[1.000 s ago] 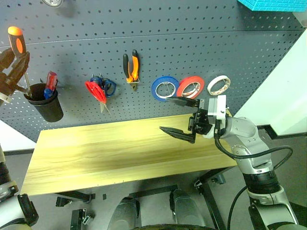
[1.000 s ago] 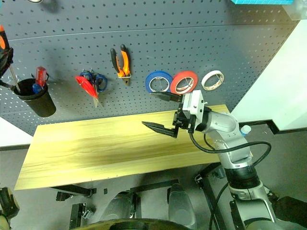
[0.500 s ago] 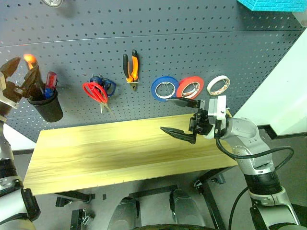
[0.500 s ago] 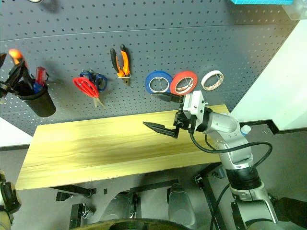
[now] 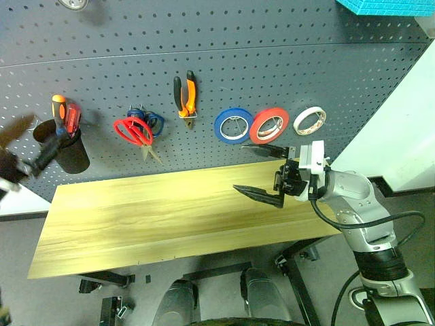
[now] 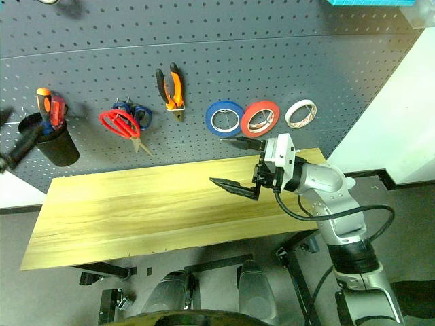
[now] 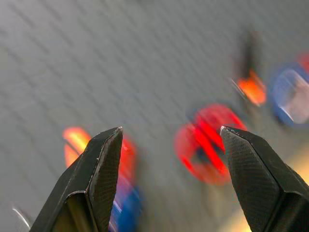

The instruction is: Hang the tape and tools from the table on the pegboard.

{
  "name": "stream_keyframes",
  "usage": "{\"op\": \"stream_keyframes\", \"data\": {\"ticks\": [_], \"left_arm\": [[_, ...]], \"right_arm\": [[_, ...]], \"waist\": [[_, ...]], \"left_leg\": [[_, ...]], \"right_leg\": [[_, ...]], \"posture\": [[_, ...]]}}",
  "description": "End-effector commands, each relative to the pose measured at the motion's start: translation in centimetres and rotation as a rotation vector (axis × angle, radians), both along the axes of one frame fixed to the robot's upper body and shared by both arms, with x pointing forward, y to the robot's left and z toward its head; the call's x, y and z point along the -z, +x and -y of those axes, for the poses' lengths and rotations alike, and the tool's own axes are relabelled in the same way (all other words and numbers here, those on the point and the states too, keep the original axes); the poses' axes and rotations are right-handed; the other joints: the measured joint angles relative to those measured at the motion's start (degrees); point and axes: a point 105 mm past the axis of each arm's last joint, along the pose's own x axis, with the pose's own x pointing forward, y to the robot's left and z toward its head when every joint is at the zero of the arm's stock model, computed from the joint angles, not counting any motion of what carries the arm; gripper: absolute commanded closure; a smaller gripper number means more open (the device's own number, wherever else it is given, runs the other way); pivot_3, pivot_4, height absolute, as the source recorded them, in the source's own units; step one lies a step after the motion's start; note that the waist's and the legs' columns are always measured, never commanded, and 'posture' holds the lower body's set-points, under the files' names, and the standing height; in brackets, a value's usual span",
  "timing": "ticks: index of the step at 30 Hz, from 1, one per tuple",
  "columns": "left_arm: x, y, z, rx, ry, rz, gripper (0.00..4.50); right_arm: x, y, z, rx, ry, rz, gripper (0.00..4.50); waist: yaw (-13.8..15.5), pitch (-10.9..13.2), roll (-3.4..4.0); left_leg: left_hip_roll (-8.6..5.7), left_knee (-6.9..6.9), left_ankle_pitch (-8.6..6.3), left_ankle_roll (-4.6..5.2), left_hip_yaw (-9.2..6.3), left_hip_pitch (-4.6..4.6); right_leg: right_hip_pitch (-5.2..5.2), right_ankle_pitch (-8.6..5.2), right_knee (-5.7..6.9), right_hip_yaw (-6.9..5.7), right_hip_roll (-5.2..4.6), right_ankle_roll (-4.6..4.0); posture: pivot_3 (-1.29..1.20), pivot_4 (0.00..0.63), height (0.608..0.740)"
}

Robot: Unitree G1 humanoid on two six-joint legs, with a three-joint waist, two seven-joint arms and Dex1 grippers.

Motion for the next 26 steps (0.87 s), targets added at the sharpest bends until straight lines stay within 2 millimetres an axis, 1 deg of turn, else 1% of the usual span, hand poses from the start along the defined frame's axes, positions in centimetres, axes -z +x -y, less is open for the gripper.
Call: {"op": "stream_keyframes", "data": {"ticks": [1,2,4,5,7,9,11,13,16,19,23,26], "left_arm": [[1.6,-1.4,0.8,-0.006,0.104,-0.043,1.11],[2.6,-1.6,0.9,-0.017,0.110,-0.071,1.11],[5.3,-1.8,1.1,-0.048,0.113,-0.109,1.11],[6.1,-1.9,1.1,-0.063,0.110,-0.118,1.11],[8.9,-2.1,1.8,-0.073,0.151,-0.154,1.11],[11.2,-2.5,2.4,-0.075,0.159,-0.187,1.11],[13.7,-3.1,3.0,-0.078,0.187,-0.231,1.11],[15.7,-3.9,3.4,-0.077,0.194,-0.269,1.11],[17.4,-4.7,3.9,-0.092,0.176,-0.291,1.11],[19.0,-5.5,4.6,-0.078,0.191,-0.322,1.11],[20.2,-5.9,5.3,-0.080,0.168,-0.336,1.11],[20.5,-5.8,5.7,-0.081,0.164,-0.335,1.11]], "right_arm": [[0.5,-0.2,1.3,0.020,-0.038,0.022,0.00],[1.0,-0.1,1.7,0.028,-0.051,0.017,0.00],[2.3,0.0,2.6,0.055,-0.078,-0.007,0.00],[2.8,0.0,3.0,0.066,-0.086,-0.018,0.00],[5.0,-0.1,4.2,0.102,-0.141,-0.038,0.00],[6.9,-0.2,5.4,0.147,-0.171,-0.065,0.00],[8.7,-0.4,7.0,0.211,-0.189,-0.105,0.00],[10.4,-0.7,8.5,0.272,-0.210,-0.133,0.00],[12.7,-1.3,11.1,0.375,-0.236,-0.181,0.00],[14.4,-2.1,12.9,0.438,-0.266,-0.218,0.00],[15.6,-2.4,14.2,0.484,-0.278,-0.239,0.00],[16.0,-2.3,14.5,0.503,-0.278,-0.240,0.00]], "waist": [[0.2,0.0,0.00],[0.3,0.0,0.00],[0.5,0.0,0.01],[0.6,0.0,0.02],[0.7,0.0,0.01],[0.7,-0.2,0.16],[0.6,-0.2,0.18],[0.5,-0.2,0.19],[0.3,-0.2,0.19],[0.2,-0.5,0.40],[-0.2,-0.8,0.67],[-0.3,-1.2,0.76]], "left_leg": [[0.00,0.00,0.00,0.00,0.00,0.00],[0.00,0.01,0.00,0.00,0.00,0.04],[0.00,0.06,0.00,0.00,0.00,0.07],[0.00,0.09,0.00,0.00,0.01,0.11],[0.00,0.10,-0.01,-0.01,0.01,0.27],[0.00,0.03,-0.05,0.04,0.01,0.47],[0.00,-0.04,-0.15,0.21,0.04,0.69],[0.00,-0.04,-0.22,0.30,0.11,0.66],[0.00,-0.04,-0.29,0.41,0.14,0.65],[0.01,-0.06,-0.31,0.42,0.14,0.68],[0.01,-0.01,-0.33,0.41,0.18,0.71],[0.03,0.03,-0.36,0.41,0.22,0.67]], "right_leg": [[0.02,-0.04,-0.01,0.00,0.00,0.03],[0.10,-0.09,-0.05,0.00,0.00,0.08],[0.16,-0.11,-0.08,-0.01,0.00,0.09],[0.23,-0.11,-0.09,-0.01,0.00,0.08],[0.44,-0.11,-0.18,-0.01,0.00,0.08],[0.77,-0.11,-0.48,-0.03,0.00,0.07],[1.08,-0.11,-0.75,-0.03,0.00,0.07],[1.11,-0.10,-0.90,0.00,-0.01,0.07],[1.10,-0.11,-0.93,0.01,-0.01,0.09],[1.12,-0.12,-0.94,0.01,-0.01,0.11],[1.18,-0.14,-0.97,0.01,-0.02,0.12],[1.18,-0.14,-1.09,-0.01,-0.01,0.12]], "posture": [[0.01,0.088,0.740],[0.01,0.088,0.740],[0.01,0.088,0.740],[0.01,0.088,0.740],[0.01,0.086,0.740],[0.00,0.085,0.740],[0.00,0.085,0.740],[-0.01,0.083,0.740],[-0.02,0.083,0.740],[-0.02,0.078,0.740],[-0.03,0.069,0.740],[-0.03,0.061,0.740]]}}
